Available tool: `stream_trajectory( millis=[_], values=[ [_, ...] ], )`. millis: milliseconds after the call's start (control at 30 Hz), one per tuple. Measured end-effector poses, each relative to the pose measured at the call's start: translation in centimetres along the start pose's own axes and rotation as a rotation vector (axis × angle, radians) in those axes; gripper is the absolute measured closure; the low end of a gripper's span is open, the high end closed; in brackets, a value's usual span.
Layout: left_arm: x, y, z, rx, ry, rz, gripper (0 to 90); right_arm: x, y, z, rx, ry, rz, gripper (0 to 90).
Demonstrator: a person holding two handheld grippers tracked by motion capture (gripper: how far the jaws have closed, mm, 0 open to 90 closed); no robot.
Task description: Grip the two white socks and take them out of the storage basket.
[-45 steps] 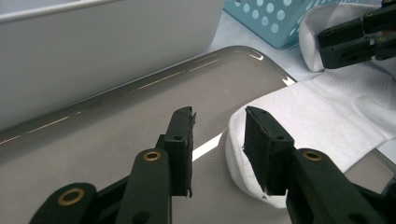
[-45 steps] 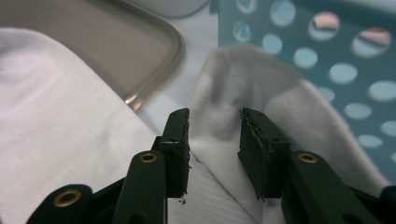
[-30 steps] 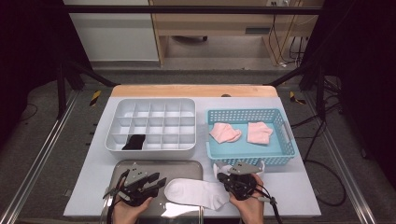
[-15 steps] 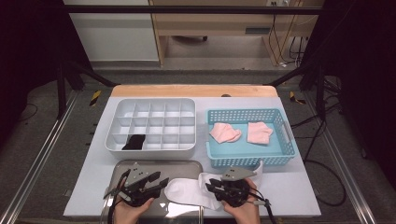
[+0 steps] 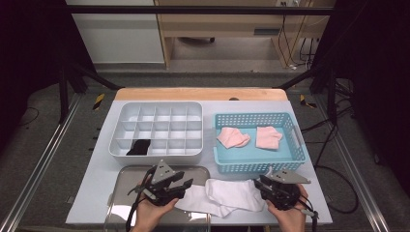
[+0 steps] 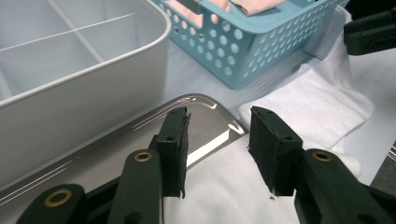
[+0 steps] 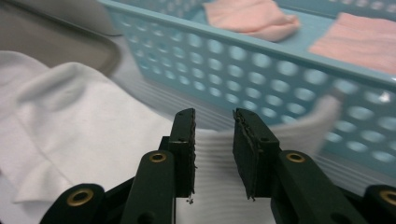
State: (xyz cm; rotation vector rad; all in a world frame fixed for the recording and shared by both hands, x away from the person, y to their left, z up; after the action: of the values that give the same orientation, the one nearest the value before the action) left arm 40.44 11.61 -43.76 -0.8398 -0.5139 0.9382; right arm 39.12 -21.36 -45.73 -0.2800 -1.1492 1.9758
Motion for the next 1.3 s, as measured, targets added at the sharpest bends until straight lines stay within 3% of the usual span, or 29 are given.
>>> stream_trajectory(
  millis=[167, 300, 400, 467, 600, 667, 900, 1000, 1067, 1133, 1300],
  values=[
    [-1.9, -0.2, -2.1, 0.048, 0.001, -0.032, 55.9, -1.9, 0.8, 1.1, -0.011, 0.055, -0.037, 64.9],
    [-3.2, 0.1, -3.9, 0.092, 0.01, -0.045, 55.5, -2.8, 1.4, 0.9, 0.002, 0.077, -0.056, 58.3],
    [-3.8, 0.5, -4.9, 0.133, 0.001, -0.055, 57.3, -3.2, 1.6, 0.5, 0.006, 0.071, -0.053, 53.6],
    [-4.0, 0.6, -5.3, 0.154, 0.003, -0.063, 66.7, -3.5, 1.9, -0.3, 0.025, 0.042, -0.069, 56.2],
    [-4.3, 0.7, -5.0, 0.148, 0.004, -0.082, 85.1, -3.6, 2.3, -1.3, 0.085, 0.001, -0.078, 76.7],
    [-4.3, 0.8, -4.7, 0.146, 0.01, -0.086, 88.1, -3.3, 2.1, -1.2, 0.108, 0.004, -0.088, 82.0],
    [-3.8, 1.4, -3.1, 0.127, 0.063, -0.065, 88.7, -2.3, 1.6, 1.6, 0.078, 0.054, -0.172, 80.0],
    [-3.5, 1.5, -2.3, 0.118, 0.076, -0.063, 88.6, -2.3, 1.6, 1.3, 0.128, 0.079, -0.178, 73.6],
    [-3.4, 1.6, -2.1, 0.113, 0.076, -0.068, 88.4, -2.5, 2.0, 0.6, 0.149, 0.069, -0.175, 66.0],
    [-3.4, 1.6, -2.2, 0.111, 0.073, -0.065, 88.1, -2.7, 2.0, 0.3, 0.126, 0.055, -0.158, 62.1],
    [-3.1, 1.4, -2.5, 0.105, 0.065, -0.051, 88.1, -3.1, 0.8, 1.7, -0.011, 0.065, -0.121, 56.3]
  ],
)
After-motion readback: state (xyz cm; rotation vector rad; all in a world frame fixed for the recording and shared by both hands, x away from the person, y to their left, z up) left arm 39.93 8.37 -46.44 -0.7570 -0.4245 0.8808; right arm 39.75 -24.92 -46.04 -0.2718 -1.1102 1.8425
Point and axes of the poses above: each handheld gripper's, and its own axes: z roughly backward along the jaws, y roughly out of its underside, x roughly to its left, the point moved 2 cm from there along -z, roughly forward along the jaws, and after that the axes turned 15 degrees about -y, right-handed, at the moved point
